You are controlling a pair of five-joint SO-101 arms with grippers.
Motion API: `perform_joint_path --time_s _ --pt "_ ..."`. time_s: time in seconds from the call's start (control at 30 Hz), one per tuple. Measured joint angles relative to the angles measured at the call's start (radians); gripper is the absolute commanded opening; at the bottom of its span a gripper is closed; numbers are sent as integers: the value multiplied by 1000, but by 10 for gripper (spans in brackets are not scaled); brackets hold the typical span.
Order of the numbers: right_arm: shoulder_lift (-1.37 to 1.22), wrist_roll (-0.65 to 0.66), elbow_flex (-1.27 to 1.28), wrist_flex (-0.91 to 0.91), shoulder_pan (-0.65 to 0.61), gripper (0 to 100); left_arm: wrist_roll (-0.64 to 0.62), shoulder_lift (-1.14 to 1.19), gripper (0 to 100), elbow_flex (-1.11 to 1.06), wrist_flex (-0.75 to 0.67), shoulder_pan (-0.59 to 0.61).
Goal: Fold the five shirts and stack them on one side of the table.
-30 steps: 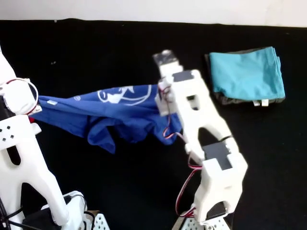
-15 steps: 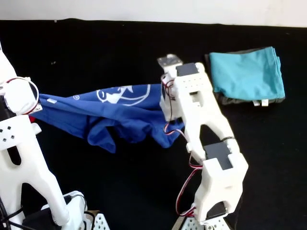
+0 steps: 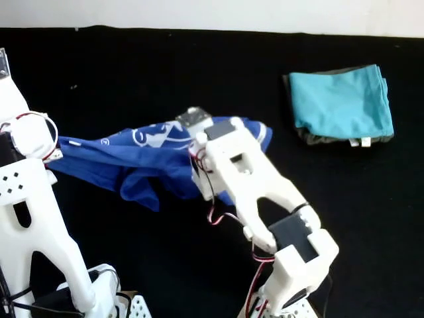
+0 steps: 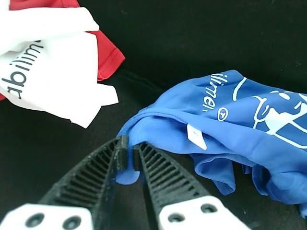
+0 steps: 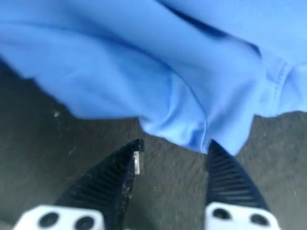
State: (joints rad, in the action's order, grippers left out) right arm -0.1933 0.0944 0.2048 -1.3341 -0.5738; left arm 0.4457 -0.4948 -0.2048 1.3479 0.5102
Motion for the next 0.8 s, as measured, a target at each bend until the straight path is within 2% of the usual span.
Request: perform_joint_path --time_s 0.13,0.27,0.4,0.63,0.8 --pt "-64 0 23 101 18 180 0 0 9 0 0 0" --pt "-78 0 25 178 86 0 0 0 9 0 0 0" --pt "-34 0 5 163 157 4 0 0 9 0 -3 0" --pt "242 0 -140 5 201 5 0 0 9 37 -5 -25" --pt "402 0 -216 -169 201 5 0 0 9 183 110 -63"
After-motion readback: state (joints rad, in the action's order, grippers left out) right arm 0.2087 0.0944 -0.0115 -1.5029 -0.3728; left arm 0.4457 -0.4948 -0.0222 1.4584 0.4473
